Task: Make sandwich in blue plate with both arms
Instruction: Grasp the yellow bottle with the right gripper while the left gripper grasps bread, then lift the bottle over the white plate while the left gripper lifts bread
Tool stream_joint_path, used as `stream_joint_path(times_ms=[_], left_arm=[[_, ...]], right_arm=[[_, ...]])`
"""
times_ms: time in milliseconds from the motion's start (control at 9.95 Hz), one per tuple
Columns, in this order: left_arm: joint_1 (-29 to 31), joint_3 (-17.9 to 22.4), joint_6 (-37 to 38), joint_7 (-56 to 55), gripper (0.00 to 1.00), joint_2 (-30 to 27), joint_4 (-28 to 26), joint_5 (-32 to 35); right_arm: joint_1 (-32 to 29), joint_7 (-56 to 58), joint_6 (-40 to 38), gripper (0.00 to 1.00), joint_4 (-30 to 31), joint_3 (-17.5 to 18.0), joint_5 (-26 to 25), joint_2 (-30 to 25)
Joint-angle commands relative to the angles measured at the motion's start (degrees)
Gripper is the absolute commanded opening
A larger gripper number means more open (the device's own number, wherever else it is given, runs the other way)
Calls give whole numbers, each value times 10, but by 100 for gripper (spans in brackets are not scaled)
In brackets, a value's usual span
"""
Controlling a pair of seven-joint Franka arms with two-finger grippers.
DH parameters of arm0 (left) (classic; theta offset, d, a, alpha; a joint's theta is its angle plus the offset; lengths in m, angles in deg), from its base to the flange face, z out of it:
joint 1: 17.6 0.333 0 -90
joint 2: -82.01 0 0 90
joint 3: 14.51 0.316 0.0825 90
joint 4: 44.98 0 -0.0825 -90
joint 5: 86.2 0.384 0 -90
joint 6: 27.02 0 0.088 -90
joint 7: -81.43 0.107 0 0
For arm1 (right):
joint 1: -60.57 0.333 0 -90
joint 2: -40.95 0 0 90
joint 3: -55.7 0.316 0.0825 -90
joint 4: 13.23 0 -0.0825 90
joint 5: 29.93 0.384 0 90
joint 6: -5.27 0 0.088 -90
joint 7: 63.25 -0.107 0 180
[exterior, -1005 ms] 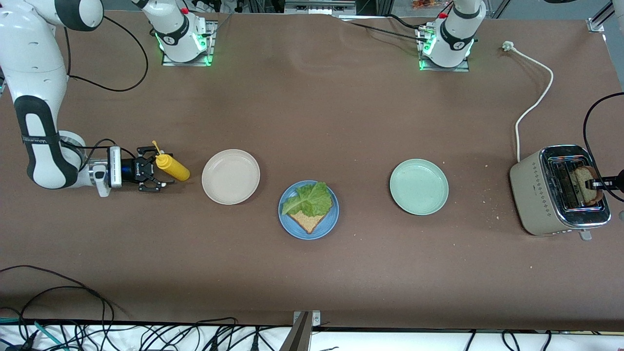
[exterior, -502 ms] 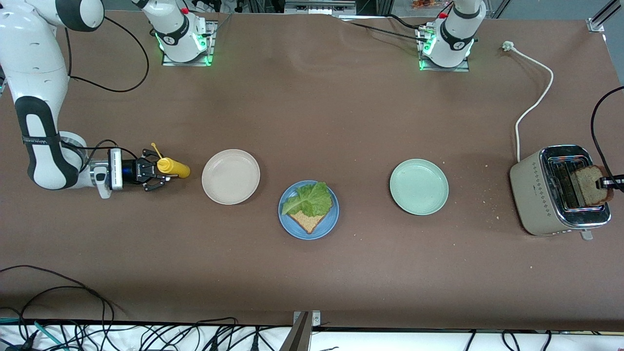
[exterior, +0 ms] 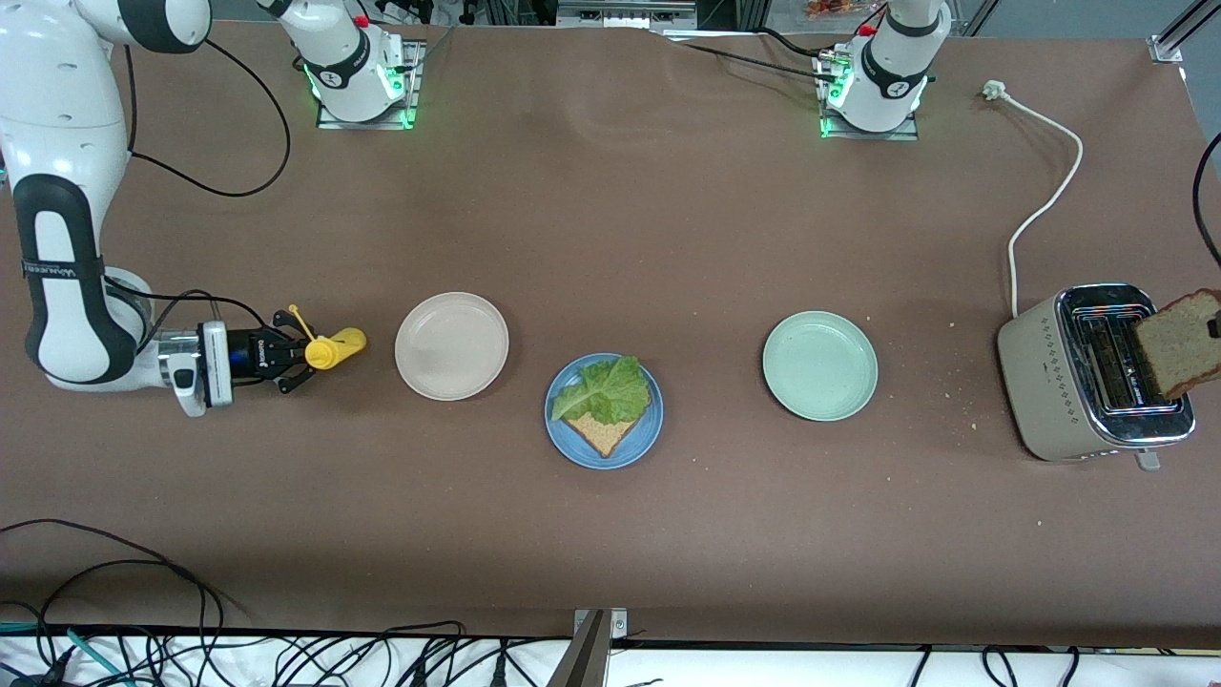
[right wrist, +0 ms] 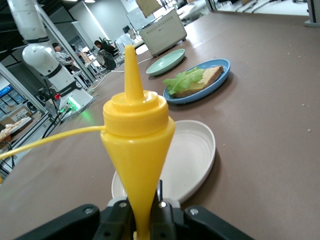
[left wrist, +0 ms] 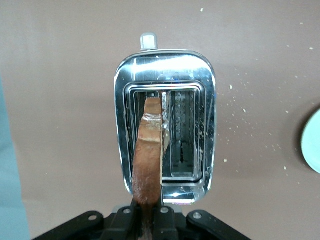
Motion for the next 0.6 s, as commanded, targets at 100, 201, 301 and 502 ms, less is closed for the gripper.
stream_joint_path(times_ms=[100, 201, 301, 502], left_arm=[[2, -7, 64, 32, 0, -59, -5, 8], [2, -7, 80, 32, 0, -72, -5, 8], [2, -7, 97, 31, 0, -85, -5, -6], [7, -1, 116, 25, 0, -106, -5, -55]], right_arm=[[62, -218, 73, 12, -16, -4, -82, -90], [83, -273, 96, 13, -30, -4, -120, -101], [111, -340, 117, 13, -34, -4, -151, -112], [176, -470, 162, 13, -89, -3, -263, -114]])
